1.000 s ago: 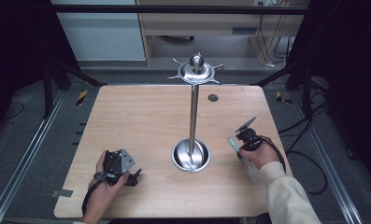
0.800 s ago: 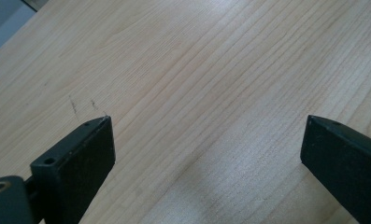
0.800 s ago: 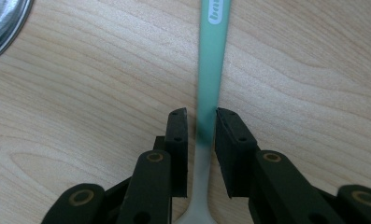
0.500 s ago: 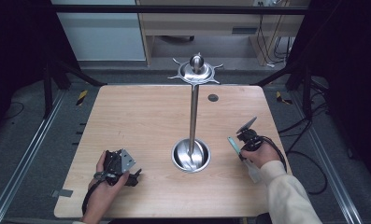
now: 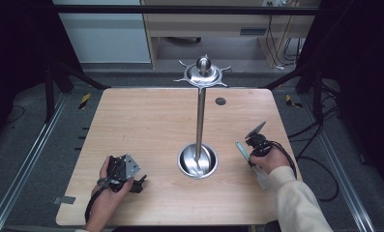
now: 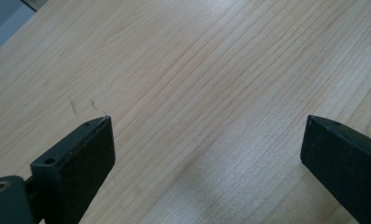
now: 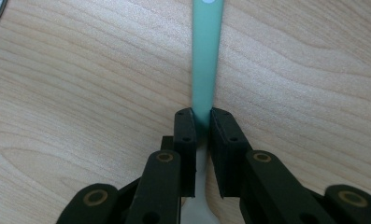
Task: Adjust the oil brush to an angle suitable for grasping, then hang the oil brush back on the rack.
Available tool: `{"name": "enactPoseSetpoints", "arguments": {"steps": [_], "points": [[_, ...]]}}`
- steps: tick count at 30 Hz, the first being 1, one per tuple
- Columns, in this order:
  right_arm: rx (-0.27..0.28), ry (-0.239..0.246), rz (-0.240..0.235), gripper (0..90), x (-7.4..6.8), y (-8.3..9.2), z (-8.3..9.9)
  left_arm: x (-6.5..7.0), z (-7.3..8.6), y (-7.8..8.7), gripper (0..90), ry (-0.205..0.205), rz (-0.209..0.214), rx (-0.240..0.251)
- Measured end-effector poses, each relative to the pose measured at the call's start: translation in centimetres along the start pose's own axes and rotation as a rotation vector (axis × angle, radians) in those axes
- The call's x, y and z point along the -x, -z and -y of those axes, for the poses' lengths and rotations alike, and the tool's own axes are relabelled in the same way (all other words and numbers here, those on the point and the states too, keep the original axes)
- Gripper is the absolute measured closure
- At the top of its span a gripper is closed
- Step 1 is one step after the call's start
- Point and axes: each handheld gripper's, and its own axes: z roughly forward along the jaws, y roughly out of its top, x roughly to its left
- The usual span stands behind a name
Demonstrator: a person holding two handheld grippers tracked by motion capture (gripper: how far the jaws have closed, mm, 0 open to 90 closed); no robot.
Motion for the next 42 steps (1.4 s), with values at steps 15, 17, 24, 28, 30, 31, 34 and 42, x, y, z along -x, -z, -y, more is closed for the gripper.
{"name": "enactPoseSetpoints", "arguments": {"steps": [15, 17, 24, 28, 30, 31, 34, 42], "points": [[0.083, -0.013, -0.005, 82.1, 1.0, 2.2, 0.7, 0.0, 0.0, 0.0, 2.7, 0.001, 0.001, -0.002], [0.120, -0.011, -0.005, 82.1, 1.2, 3.4, 0.9, 0.0, 0.0, 0.0, 2.7, 0.001, 0.001, -0.002], [0.222, 0.001, -0.007, 82.2, 1.6, 6.7, 1.6, -0.1, 0.0, -0.1, 2.7, -0.001, 0.000, -0.005], [0.281, 0.017, -0.011, 82.2, 1.5, 8.7, 2.0, -0.1, 0.1, -0.1, 2.7, 0.000, 0.002, -0.008], [0.312, 0.023, -0.020, 82.1, 1.2, 9.7, 2.3, -0.1, 0.1, -0.1, 2.7, -0.001, 0.002, -0.009], [0.330, 0.031, -0.025, 82.2, 1.1, 10.3, 2.5, -0.1, 0.1, -0.1, 2.7, -0.001, 0.000, -0.008], [0.398, 0.057, -0.036, 82.1, 0.7, 11.7, 3.0, 0.0, 0.0, 0.0, 2.7, -0.003, 0.000, -0.007], [0.540, 0.092, -0.066, 82.2, -0.4, 15.1, 4.7, 0.0, 0.1, 0.0, 2.7, -0.001, -0.002, -0.008]]}}
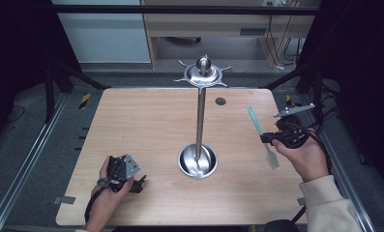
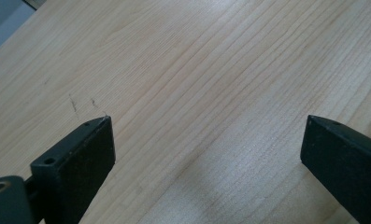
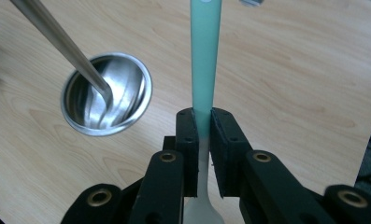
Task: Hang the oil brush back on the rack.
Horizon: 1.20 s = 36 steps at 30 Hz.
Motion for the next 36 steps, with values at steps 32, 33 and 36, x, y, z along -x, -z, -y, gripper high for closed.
{"name": "enactPoseSetpoints", "arguments": {"steps": [32, 33, 36], "points": [[0.381, 0.129, -0.110, 82.2, -4.8, 7.5, -1.0, 0.1, 0.0, -0.1, 2.7, -0.007, 0.002, -0.004], [0.388, 0.133, -0.116, 82.1, -4.9, 7.6, -1.0, 0.1, 0.0, -0.1, 2.7, -0.007, 0.001, -0.003], [0.414, 0.151, -0.130, 82.2, -5.5, 8.2, -1.2, 0.1, 0.0, -0.1, 2.7, -0.007, 0.001, -0.002]]}}
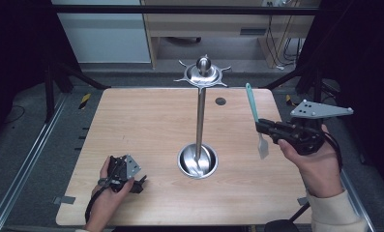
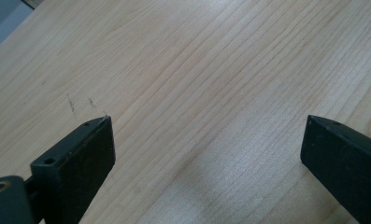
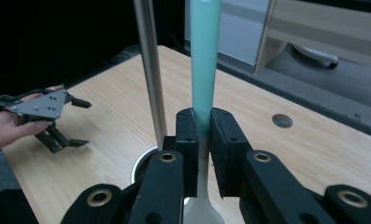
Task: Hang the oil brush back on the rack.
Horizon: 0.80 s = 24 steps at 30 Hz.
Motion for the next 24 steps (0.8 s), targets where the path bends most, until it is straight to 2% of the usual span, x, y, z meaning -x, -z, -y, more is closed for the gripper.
{"name": "enactPoseSetpoints", "arguments": {"steps": [10, 24], "points": [[0.035, 0.036, -0.033, 82.1, -1.3, 0.2, -1.0, 0.0, 0.0, 0.0, 2.7, 0.002, 0.005, -0.003], [0.028, 0.074, -0.073, 82.1, -2.5, -0.6, -1.9, 0.0, 0.0, 0.0, 2.7, -0.005, 0.007, -0.005]]}}
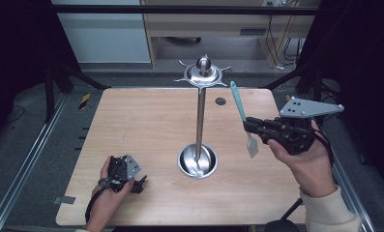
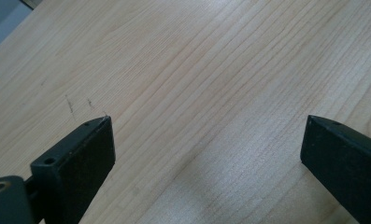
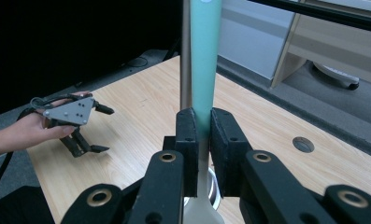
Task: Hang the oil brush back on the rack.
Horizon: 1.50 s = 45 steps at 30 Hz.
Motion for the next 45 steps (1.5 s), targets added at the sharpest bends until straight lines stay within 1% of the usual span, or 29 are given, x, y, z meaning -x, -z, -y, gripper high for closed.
{"name": "enactPoseSetpoints", "arguments": {"steps": [7, 17, 25, 29, 31, 32, 35, 40, 45], "points": [[-0.015, 0.005, 0.001, 82.1, 0.0, -0.3, -0.2, 0.0, 0.0, 0.0, 2.7, 0.002, -0.001, 0.001], [-0.036, -0.003, -0.002, 82.1, 0.1, -0.7, -0.1, 0.1, 0.0, 0.0, 2.7, 0.001, -0.002, 0.002], [-0.033, -0.014, -0.013, 82.1, 0.1, -1.9, 0.0, 0.1, 0.0, 0.0, 2.7, 0.001, 0.000, 0.001], [-0.013, -0.027, -0.016, 82.2, 0.0, -2.7, 0.1, 0.0, 0.0, 0.0, 2.7, -0.002, -0.003, 0.000], [-0.008, -0.029, -0.016, 82.1, -0.1, -2.8, 0.2, 0.0, 0.0, 0.0, 2.7, -0.002, -0.004, 0.000], [0.002, -0.027, -0.007, 82.1, -0.1, -3.2, 0.3, 0.1, 0.0, 0.0, 2.7, -0.003, -0.003, 0.000], [0.014, -0.032, -0.007, 82.1, -0.2, -3.6, 0.5, 0.1, 0.0, 0.0, 2.7, -0.002, -0.002, 0.000], [0.051, -0.031, 0.014, 82.2, -0.4, -4.3, 1.0, 0.1, 0.0, -0.1, 2.7, -0.002, 0.000, -0.002], [0.067, -0.035, 0.013, 82.1, -0.5, -4.7, 1.2, 0.1, 0.0, -0.1, 2.7, -0.001, -0.001, -0.002]]}}
